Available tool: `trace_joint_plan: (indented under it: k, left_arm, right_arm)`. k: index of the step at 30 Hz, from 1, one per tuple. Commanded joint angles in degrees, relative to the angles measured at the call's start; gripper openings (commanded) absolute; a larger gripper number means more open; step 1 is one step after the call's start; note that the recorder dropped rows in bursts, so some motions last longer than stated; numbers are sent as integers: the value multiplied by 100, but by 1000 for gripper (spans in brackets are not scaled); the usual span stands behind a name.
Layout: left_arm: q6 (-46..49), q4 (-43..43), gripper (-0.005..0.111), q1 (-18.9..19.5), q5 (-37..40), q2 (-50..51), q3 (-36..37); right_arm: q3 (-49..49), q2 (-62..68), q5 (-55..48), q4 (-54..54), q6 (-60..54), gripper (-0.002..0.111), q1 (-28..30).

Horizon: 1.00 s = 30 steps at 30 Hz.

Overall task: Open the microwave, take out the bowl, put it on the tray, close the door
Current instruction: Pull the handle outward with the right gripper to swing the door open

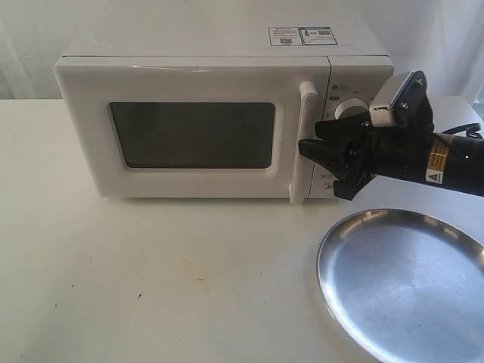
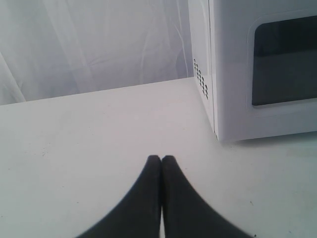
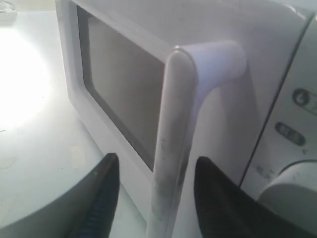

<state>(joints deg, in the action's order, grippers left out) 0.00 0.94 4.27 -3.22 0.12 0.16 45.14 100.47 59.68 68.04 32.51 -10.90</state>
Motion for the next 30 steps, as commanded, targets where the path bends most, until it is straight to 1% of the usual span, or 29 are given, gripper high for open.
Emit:
trace_joint_plan:
  k: [1,8,10,13,16,18,19,23,24,30]
  left_arm:
    - [0,-44,0,-7,-22,-12,-16]
    - [0,-44,0,-7,-22,-12,-16]
    - [0,-44,0,-7,-22,-12,-16]
    - [0,-44,0,-7,-22,-12,-16]
    - [0,-44,0,-7,-22,-12,-16]
    - [0,-44,0,-7,-22,-12,-16]
    - [0,-44,0,-7,-22,-12,-16]
    - [0,-44,0,-7,-22,-12,-16]
    - [0,-44,0,-7,-22,-12,-16]
    - [0,-44,0,-7,-22,-12,-16]
  right_arm:
    - [164,147,210,72,132,42,-4]
    - [532,633,453,82,264,41,-4]
    - [612,705,491,10,269,34,-4]
    - [701,764,381,-57,371,26,-92]
    - [851,864,338,-57,371,25,-246]
    - [913,903,297,-85,348,15,-400]
    - [948,903,269,-111,322,0,-444]
    - [961,903,539,25,203,0,-457]
    - [961,903,998,358,203,0,-457]
    - [961,882,1028,1624,386,0,-513]
